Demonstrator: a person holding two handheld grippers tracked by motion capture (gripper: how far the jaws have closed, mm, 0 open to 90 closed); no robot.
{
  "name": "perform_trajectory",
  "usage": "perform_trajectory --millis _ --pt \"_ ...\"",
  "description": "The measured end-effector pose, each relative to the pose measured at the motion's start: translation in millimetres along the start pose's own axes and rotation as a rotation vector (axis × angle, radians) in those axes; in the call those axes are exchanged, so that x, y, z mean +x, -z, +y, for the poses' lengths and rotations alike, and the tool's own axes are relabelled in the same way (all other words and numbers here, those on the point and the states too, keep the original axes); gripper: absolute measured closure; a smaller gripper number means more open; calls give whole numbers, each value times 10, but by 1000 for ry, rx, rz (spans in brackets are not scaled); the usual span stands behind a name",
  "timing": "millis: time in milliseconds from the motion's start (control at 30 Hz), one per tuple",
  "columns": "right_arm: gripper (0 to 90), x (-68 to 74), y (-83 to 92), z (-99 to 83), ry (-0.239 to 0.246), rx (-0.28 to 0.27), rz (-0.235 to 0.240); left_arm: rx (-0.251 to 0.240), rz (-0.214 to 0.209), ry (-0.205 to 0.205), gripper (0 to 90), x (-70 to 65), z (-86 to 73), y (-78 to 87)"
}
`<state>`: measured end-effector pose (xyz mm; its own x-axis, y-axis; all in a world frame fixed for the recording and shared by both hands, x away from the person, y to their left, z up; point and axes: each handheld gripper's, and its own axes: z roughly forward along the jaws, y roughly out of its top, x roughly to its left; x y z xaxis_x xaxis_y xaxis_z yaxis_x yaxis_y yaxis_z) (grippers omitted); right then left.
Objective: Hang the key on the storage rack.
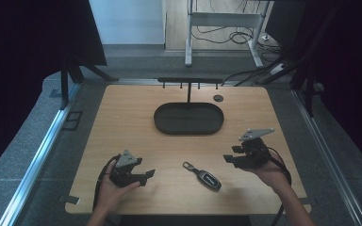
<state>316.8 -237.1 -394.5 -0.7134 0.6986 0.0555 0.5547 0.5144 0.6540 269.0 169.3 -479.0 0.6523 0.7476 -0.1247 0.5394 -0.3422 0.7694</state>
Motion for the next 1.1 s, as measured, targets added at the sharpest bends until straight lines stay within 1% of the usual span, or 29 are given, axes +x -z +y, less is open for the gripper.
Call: perform_trajectory --millis 33,167,300,467,533,667,767,867,1100 --pt "479 7 -27 20 8 13 0 2 1 -1 297 1 -1 0" --pt "479 32 -129 88 4 74 4 7 4 -1 297 14 -6 -2" --pt "479 83 -237 164 30 134 13 4 2 -1 297 24 -7 9" --pt "476 189 -395 264 62 189 23 -5 -5 7 297 32 -5 24" --pt "476 227 -463 295 72 201 29 -8 2 7 297 38 -5 33" --pt "476 290 -595 340 86 233 48 -9 1 10 297 50 -8 45" --pt "478 325 -682 357 95 252 50 -6 -1 11 297 52 -10 42" --pt "479 337 -736 371 94 268 61 -5 5 12 296 55 -12 42" --pt "479 355 -812 388 90 288 62 -8 5 18 296 66 -12 53"
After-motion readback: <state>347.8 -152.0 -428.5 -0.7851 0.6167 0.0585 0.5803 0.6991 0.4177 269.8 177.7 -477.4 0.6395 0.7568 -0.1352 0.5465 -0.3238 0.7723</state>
